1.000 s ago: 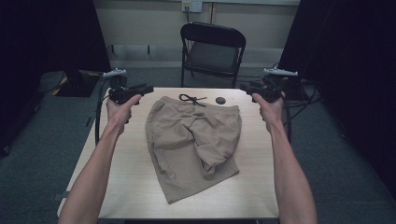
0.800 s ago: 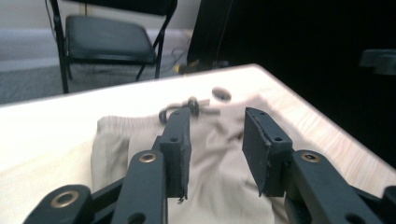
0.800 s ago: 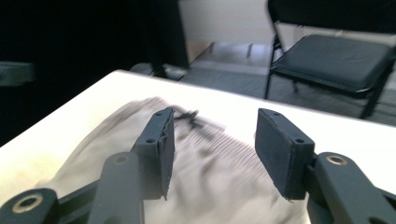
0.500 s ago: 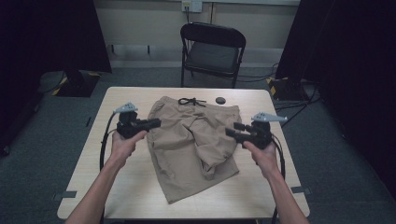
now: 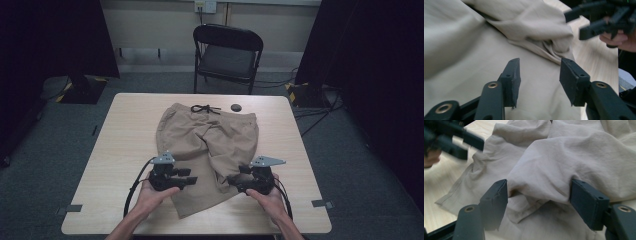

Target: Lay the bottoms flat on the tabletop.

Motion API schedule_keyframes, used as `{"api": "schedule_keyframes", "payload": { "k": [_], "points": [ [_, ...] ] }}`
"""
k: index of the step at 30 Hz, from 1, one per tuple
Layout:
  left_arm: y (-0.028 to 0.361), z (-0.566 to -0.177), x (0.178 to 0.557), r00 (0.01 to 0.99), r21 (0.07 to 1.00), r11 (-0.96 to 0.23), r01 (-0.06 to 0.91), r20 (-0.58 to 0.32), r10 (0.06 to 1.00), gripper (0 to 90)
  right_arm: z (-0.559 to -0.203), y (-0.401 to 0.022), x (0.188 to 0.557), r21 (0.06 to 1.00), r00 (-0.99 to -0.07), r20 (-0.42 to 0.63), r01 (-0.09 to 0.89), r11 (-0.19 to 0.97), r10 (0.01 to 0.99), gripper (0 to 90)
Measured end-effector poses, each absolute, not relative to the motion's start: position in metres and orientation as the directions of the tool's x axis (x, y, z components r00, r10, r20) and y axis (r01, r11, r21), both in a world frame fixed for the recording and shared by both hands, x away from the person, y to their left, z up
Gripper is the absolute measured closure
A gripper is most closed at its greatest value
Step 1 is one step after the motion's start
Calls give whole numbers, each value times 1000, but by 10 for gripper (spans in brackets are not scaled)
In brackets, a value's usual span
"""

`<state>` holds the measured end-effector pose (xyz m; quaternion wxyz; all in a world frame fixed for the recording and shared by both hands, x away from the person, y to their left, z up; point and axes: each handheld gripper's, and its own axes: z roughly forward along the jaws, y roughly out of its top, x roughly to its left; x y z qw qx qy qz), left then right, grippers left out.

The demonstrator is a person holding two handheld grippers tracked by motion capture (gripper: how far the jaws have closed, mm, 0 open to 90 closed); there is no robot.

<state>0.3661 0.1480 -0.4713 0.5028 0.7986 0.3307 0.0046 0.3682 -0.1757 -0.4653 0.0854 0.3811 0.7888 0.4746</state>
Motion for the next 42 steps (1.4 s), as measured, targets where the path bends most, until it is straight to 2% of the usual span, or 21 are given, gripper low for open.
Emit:
{"api": "schedule_keyframes", "payload": {
  "k": [4,8,9,11,13,15,16,19,23,28,30,32,39,41,42],
  "points": [
    [136,-482,362,789,793,-302,529,-330,518,415,-470,-165,373,801,-697,207,523,290,687,293],
    [132,-493,363,788,768,-364,527,-282,547,368,-476,-157,381,787,-690,193,533,310,698,305],
    [130,-496,362,788,759,-390,522,-255,560,356,-478,-155,383,782,-691,191,536,317,697,341],
    [130,-497,361,801,755,-434,491,-196,566,345,-483,-152,388,776,-686,172,536,332,707,550],
    [130,-497,359,794,756,-434,491,-183,579,345,-485,-151,388,778,-683,173,537,327,710,732],
    [130,-499,356,801,770,-437,466,-156,579,362,-483,-154,388,786,-676,188,538,304,712,822],
    [130,-499,354,805,769,-456,449,-126,580,378,-480,-157,388,795,-674,190,532,291,714,837],
    [135,-499,353,798,771,-450,450,-120,591,399,-466,-169,387,825,-663,204,513,237,721,861],
    [148,-499,353,806,771,-481,418,-70,588,447,-447,-193,389,849,-626,209,498,179,751,866],
    [175,-500,358,778,774,-443,452,-100,620,481,-429,-231,396,871,-558,211,480,105,803,868],
    [185,-500,360,775,776,-446,447,-86,627,499,-425,-246,399,876,-527,211,476,81,823,869],
    [195,-499,361,766,768,-466,439,-50,640,511,-422,-260,402,876,-496,213,479,61,842,870],
    [235,-499,366,706,772,-426,472,-42,707,511,-433,-300,409,859,-399,226,511,11,889,864],
    [244,-500,369,685,777,-389,494,-73,725,511,-440,-303,409,851,-398,234,524,10,887,832],
    [247,-499,370,673,772,-362,522,-113,731,512,-443,-304,408,848,-402,239,530,12,884,783]
  ]
}}
